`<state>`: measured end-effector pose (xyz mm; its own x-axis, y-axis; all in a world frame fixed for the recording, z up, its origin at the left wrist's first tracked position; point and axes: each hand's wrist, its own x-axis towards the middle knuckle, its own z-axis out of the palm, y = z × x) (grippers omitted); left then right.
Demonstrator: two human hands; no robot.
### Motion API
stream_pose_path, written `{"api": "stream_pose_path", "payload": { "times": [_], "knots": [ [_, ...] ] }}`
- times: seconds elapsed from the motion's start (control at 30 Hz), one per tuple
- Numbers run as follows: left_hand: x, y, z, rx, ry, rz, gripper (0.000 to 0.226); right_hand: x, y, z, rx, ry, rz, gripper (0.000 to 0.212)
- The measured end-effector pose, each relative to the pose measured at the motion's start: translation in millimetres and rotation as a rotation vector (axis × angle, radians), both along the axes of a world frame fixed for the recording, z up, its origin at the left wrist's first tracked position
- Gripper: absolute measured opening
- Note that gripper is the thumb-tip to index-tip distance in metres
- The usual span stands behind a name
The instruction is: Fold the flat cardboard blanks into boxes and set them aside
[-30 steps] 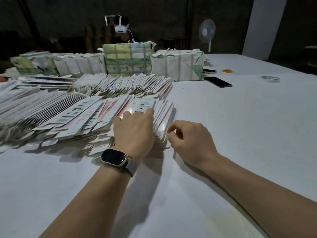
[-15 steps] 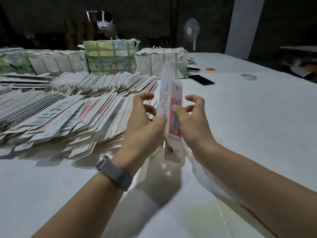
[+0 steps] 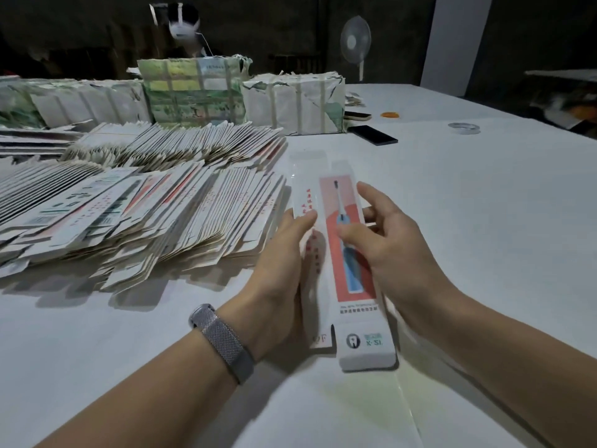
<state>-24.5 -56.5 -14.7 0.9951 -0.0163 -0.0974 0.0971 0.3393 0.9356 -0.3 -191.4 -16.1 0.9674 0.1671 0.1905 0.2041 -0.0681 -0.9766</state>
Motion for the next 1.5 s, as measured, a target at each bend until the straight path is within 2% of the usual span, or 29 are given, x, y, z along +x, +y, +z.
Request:
{"api": "stream_pose_path", "payload": {
  "times": [0.1, 0.17, 0.33, 0.43, 0.57, 0.77, 0.93, 1.17, 1.5],
  "knots": [
    [-1, -5, -3, 0.081, -0.049, 0.005, 0.023, 3, -7, 2, 0.086, -0.032, 0.005, 0.032],
    [-2, -9, -6, 0.115, -0.085, 0.004, 0.028, 3, -9, 4, 0.169, 0.000, 0.048, 0.026],
    [-4, -11, -10, 0.148, -0.181, -0.027, 0.066, -1, -9, 6, 0.304, 0.068, 0.141, 0.028],
    [-2, -10, -13, 0.115, -0.208, -0.029, 0.070, -6, -5, 3, 0.339, 0.060, 0.176, 0.031],
    [-1, -9, -17, 0.144, -0.226, -0.052, 0.069, -13, 4, -1, 0.330, -0.010, 0.156, 0.034],
    [-1, -9, -18, 0.182, -0.240, -0.051, 0.067, -12, 8, -7, 0.371, -0.008, 0.149, 0.033],
    [-5, -16, -19, 0.135, -0.195, -0.081, 0.044, -9, 6, -12, 0.327, 0.019, 0.154, 0.032],
    [-2, -13, -17, 0.109, -0.157, -0.058, 0.029, -4, 4, -11, 0.301, 0.036, 0.132, 0.030],
    [5, -6, -24, 0.290, -0.239, -0.118, 0.053, 4, -5, -7, 0.238, -0.034, 0.141, 0.040]
  ]
}}
